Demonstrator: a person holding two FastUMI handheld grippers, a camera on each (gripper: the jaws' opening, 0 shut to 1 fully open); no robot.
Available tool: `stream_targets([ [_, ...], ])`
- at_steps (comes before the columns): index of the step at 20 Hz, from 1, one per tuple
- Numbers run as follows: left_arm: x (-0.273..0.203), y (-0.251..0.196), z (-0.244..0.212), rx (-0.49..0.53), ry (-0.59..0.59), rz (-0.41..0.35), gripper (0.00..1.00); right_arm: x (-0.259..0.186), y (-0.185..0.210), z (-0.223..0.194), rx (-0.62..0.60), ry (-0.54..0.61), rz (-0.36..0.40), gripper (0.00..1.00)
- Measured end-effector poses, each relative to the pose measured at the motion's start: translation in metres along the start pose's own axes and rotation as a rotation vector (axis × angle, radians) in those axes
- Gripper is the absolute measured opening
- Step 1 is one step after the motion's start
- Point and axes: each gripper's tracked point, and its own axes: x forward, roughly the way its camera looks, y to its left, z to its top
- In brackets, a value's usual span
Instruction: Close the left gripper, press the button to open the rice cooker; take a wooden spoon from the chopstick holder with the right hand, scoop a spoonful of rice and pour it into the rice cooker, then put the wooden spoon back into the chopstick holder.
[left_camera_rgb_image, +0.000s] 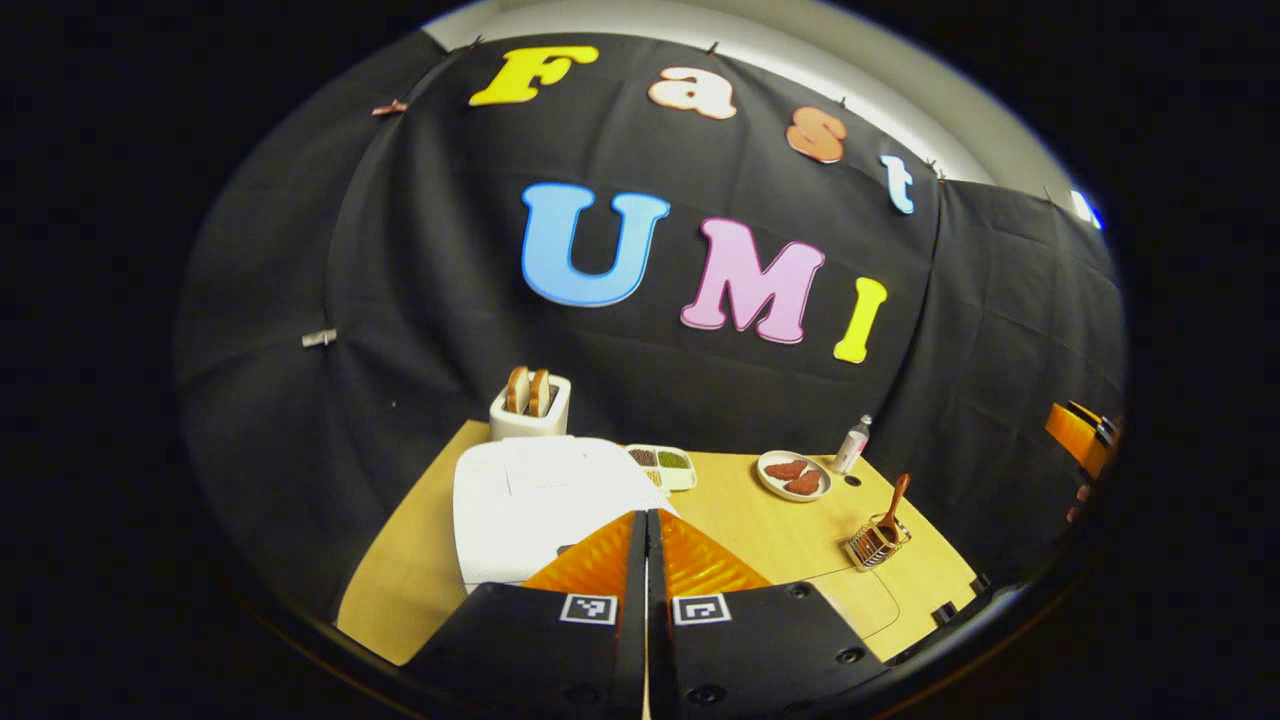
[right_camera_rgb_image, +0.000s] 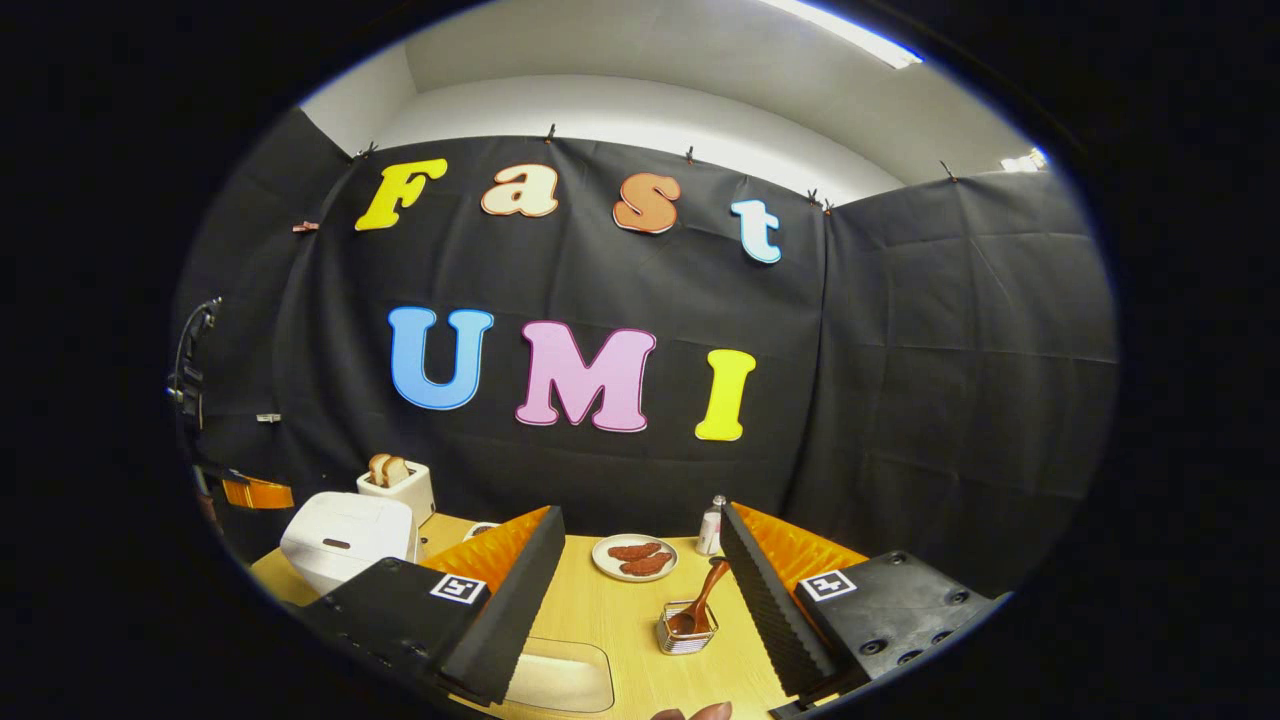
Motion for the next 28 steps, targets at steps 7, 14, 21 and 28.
stream_targets([
  [7, 0.058, 0.03, -0.043, -0.097, 0.201, -0.065, 0.06, 0.007, -0.022, -0.015, -0.022, 0.038, -0.047, 0.98],
  [14, 0.086, 0.043, -0.059, -0.106, 0.291, -0.036, 0.06, 0.014, -0.042, -0.027, -0.021, 0.062, -0.093, 0.98],
  [21, 0.09, 0.044, -0.074, -0.148, 0.336, -0.045, 0.07, 0.02, -0.043, -0.033, -0.01, 0.07, -0.089, 0.98],
  [28, 0.09, 0.046, -0.075, -0.132, 0.38, -0.017, 0.07, 0.021, -0.038, -0.035, 0.0, 0.075, -0.079, 0.98],
])
